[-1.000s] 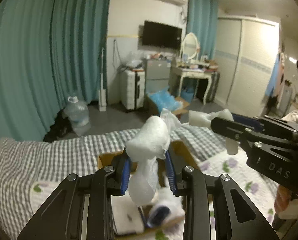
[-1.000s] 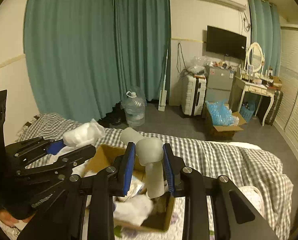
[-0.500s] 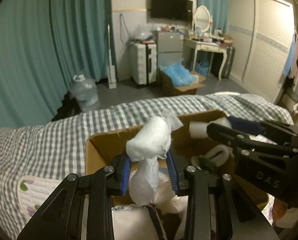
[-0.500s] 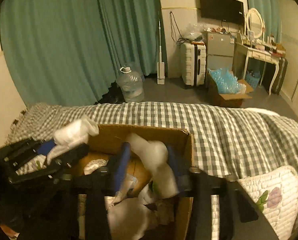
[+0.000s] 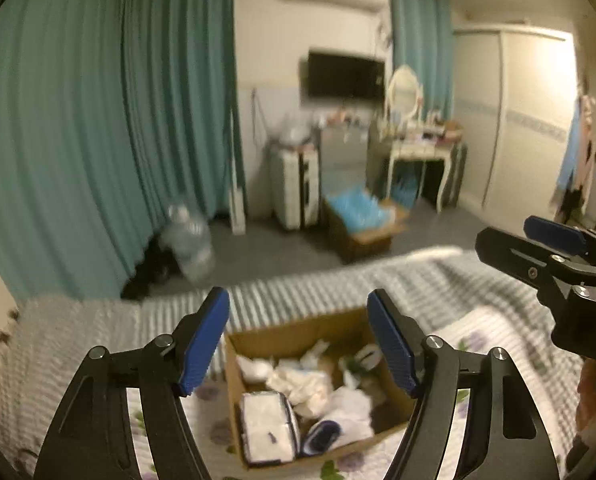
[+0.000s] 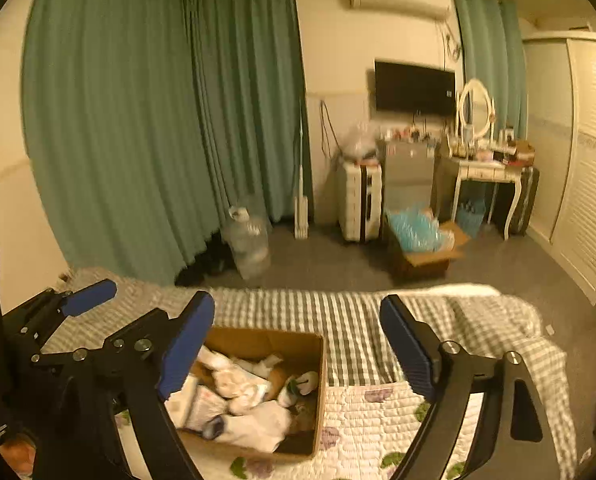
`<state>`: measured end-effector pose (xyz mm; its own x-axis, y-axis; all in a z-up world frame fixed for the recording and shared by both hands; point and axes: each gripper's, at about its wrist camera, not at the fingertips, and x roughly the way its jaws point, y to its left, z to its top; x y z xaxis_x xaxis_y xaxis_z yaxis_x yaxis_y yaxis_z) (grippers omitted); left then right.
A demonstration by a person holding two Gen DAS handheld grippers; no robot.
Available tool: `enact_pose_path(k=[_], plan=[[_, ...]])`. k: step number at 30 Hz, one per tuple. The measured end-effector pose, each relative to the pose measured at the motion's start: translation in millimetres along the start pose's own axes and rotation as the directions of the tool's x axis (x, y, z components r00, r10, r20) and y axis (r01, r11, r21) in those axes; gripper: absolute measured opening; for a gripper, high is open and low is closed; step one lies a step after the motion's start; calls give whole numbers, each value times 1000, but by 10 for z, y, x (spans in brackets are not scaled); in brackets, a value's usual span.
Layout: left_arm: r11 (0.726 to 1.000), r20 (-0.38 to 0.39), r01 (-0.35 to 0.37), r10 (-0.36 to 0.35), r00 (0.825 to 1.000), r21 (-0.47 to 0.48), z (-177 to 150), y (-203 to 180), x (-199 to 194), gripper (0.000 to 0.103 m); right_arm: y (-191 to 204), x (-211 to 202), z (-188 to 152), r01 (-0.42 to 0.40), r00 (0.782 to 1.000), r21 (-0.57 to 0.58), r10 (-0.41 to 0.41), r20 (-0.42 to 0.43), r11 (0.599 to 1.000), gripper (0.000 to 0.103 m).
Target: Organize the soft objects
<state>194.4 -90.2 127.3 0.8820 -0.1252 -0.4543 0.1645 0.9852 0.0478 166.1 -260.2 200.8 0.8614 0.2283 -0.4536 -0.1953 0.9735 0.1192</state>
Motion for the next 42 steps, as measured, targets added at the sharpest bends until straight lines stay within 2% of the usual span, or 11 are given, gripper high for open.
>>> enact_pose_path(k=[1,4,6,9,12,16,20,27,33,37,42], plan=[[1000,52,-10,10,999,7,83,-31,-294,90,49,-274,89,-7,1000,-8,7,30,1000,91],[999,186,-51,48,981,12,197,-90,-914,92,166,-901,238,-1,994,-32,4,108,999,96],[999,271,-54,52,961,0,219,-89,-1390,94,242,-1315,297,14,986,-50,-5,167,999,103],[999,344,-40,41,938,-8,178,-34,-1828,95,370,-1818,273,30,968,-75,-10,250,997,103],[997,431,-71,65,900,-3,-24,37,-2207,95,486,-2168,103,26,949,-81,1,315,996,103],[995,480,-98,85,873,1,-356,133,-2390,98,606,-2337,-185,24,930,-97,13,367,995,103],[989,501,-146,129,856,-5,-649,218,-2287,98,651,-2231,-530,15,915,-85,21,404,996,103],[989,449,-100,137,883,-105,-1078,376,-1822,98,628,-1568,-1231,25,930,-45,-7,369,999,103],[983,403,-149,179,897,-106,-1461,357,-1337,98,647,-867,-1686,34,959,-63,-15,284,997,103],[985,321,-153,172,931,-83,-1612,314,-988,98,648,-474,-1938,51,976,-81,-32,216,995,103],[984,260,-149,171,950,-102,-1837,368,-872,98,596,-273,-2104,42,988,-65,-31,153,997,103]])
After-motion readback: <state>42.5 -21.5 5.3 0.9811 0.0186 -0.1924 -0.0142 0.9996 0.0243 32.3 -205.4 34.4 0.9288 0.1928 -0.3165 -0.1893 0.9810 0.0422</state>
